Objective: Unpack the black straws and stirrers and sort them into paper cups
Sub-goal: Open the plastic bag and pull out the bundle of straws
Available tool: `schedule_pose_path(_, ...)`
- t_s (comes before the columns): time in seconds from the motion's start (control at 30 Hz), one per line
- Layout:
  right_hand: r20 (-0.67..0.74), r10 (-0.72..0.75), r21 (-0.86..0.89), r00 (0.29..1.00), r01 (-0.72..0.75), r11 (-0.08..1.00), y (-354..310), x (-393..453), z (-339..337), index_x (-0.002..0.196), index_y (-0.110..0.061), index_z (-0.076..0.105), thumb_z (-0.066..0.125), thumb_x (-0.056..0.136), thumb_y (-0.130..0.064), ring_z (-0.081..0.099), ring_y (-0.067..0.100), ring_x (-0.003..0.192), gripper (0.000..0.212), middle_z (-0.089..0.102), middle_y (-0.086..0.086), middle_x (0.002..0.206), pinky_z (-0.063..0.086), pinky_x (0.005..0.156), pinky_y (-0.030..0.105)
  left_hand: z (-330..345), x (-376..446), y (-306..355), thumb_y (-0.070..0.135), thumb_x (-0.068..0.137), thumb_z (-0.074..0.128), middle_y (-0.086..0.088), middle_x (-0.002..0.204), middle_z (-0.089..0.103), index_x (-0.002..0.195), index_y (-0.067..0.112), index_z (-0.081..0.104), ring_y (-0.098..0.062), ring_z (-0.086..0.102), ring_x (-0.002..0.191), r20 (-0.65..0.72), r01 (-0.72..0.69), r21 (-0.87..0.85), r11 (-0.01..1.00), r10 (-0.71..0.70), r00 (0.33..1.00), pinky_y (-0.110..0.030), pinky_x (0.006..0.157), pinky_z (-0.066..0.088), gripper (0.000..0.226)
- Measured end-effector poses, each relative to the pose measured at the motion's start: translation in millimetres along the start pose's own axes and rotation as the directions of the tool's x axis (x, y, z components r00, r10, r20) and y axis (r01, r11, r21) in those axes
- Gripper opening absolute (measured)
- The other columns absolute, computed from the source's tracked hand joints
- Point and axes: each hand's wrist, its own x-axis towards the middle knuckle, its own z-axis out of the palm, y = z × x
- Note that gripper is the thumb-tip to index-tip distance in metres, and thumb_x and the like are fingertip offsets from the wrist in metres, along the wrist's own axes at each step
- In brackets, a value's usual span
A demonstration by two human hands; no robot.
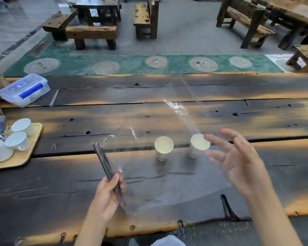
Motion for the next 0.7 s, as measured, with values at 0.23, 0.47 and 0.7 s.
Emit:
schedule_pose_path(0.23,0.091,-0.245,-0.631,0.965,0.247,0.736,-9.9,26.1,2.3,0.137,-0.031,0.053,0.059,0.093,0.001,0.066,0.031,0.063,0.055,0.072,0.018,0.092,0.055,0.059,0.031,-5.5,-3.3,15.6,0.014,0.081,0.064,-0.004,0.071,0.057,0.095,0.006,0.062,-0.016,0.056,0.058,0.011,-0.092,0.244,0.965,0.092,0.996,-0.022,0.052,0.053,0.016)
schedule_pose_path(0.47,-0.028,-0.244,-0.773,0.969,0.134,0.620,19.2,31.2,-4.0,0.099,-0.026,0.074,0.054,0.093,0.000,0.061,0.020,0.070,0.034,0.066,0.002,0.086,0.050,0.071,0.026,-10.7,-6.6,20.8,0.012,0.079,0.066,-0.006,0.071,0.060,0.101,0.003,0.060,-0.018,0.059,0.061,-0.031,-0.170,0.308,0.936,0.188,0.982,-0.024,0.055,0.055,0.024)
schedule_pose_path(0.7,-0.158,-0.056,-0.801,0.986,-0.094,0.591,40.0,38.1,-1.5,0.084,-0.015,0.072,0.064,0.092,-0.027,0.048,0.005,0.061,0.016,0.059,-0.007,0.072,0.040,0.065,0.025,-8.2,-5.3,23.9,0.005,0.087,0.066,-0.005,0.068,0.063,0.100,0.005,0.062,-0.021,0.059,0.063,-0.045,-0.214,0.412,0.886,0.254,0.966,-0.029,0.062,0.054,0.014)
